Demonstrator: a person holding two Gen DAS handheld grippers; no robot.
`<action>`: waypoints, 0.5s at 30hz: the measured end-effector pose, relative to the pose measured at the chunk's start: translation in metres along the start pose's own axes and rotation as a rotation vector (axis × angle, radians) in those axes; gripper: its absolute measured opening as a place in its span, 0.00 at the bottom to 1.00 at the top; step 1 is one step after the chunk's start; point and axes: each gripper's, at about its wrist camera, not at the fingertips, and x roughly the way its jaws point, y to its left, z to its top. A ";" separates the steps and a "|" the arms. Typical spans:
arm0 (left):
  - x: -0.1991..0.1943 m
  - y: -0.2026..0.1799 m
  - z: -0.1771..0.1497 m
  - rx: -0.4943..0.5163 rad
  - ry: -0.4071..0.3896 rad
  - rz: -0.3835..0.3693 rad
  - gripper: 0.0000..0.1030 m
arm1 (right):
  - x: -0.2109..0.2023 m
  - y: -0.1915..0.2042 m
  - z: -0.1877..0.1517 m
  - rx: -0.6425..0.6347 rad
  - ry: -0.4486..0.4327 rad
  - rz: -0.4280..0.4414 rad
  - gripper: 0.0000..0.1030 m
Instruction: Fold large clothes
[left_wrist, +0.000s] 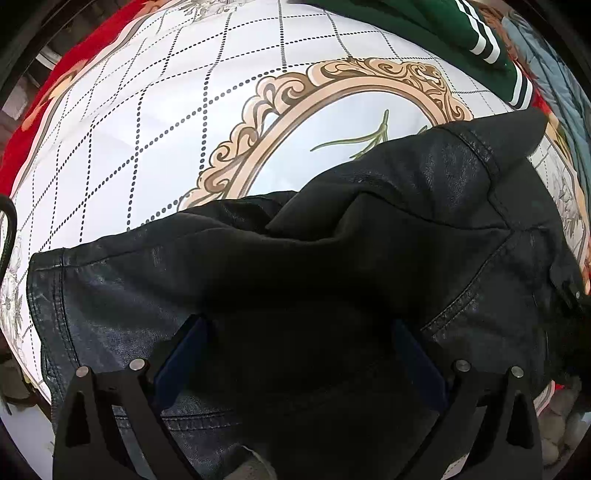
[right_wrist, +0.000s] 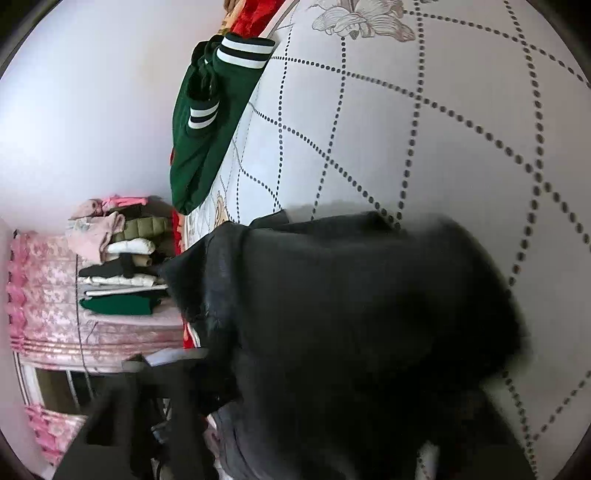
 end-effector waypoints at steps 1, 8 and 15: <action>-0.001 0.000 -0.001 -0.001 -0.006 -0.001 1.00 | -0.001 0.004 0.001 0.010 -0.020 0.012 0.36; 0.004 -0.028 0.016 0.078 -0.026 -0.036 1.00 | -0.047 0.038 -0.008 0.020 -0.123 0.062 0.20; 0.016 -0.089 0.048 0.195 -0.052 -0.189 1.00 | -0.111 0.088 -0.011 -0.110 -0.222 -0.013 0.19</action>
